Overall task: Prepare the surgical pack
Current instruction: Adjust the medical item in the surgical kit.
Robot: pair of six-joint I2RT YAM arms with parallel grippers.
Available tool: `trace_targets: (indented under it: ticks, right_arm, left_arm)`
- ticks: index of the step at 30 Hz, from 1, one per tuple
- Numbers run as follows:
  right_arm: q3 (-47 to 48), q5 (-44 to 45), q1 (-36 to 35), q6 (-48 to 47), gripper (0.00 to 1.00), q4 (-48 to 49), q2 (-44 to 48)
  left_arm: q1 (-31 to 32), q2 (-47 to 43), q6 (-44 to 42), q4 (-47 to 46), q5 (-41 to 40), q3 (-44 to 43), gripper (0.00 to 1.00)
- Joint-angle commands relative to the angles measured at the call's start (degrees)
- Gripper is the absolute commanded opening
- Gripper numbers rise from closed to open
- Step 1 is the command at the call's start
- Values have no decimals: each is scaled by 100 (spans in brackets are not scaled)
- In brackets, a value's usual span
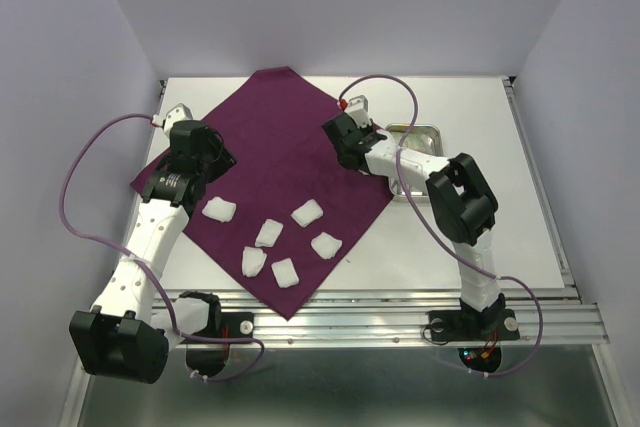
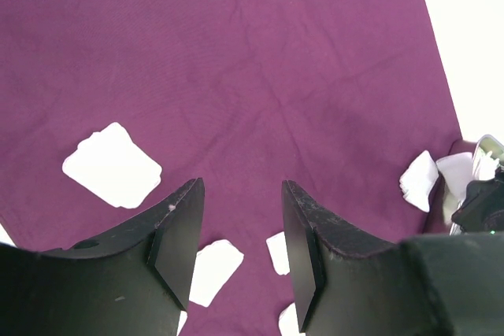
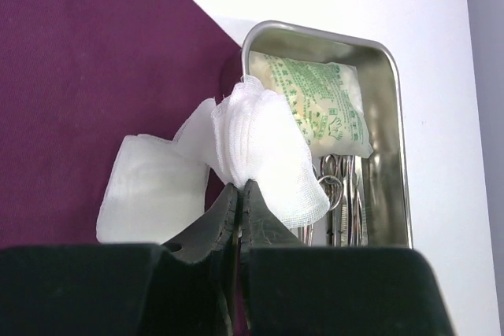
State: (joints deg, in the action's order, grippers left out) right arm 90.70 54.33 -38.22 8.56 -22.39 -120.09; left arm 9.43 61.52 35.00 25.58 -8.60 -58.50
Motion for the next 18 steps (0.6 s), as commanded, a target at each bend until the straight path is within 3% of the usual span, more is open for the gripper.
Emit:
trace_targets:
  ticks: [1,18]
  right_arm:
    - [141,394,60,-170,1,446,188]
    - [-131,351,-124,-486,1,728,57]
  left_arm:
    - [-55,-122,-108,-97,-1,-12,55]
    - [-117,-105,-125,-185,87,119,55]
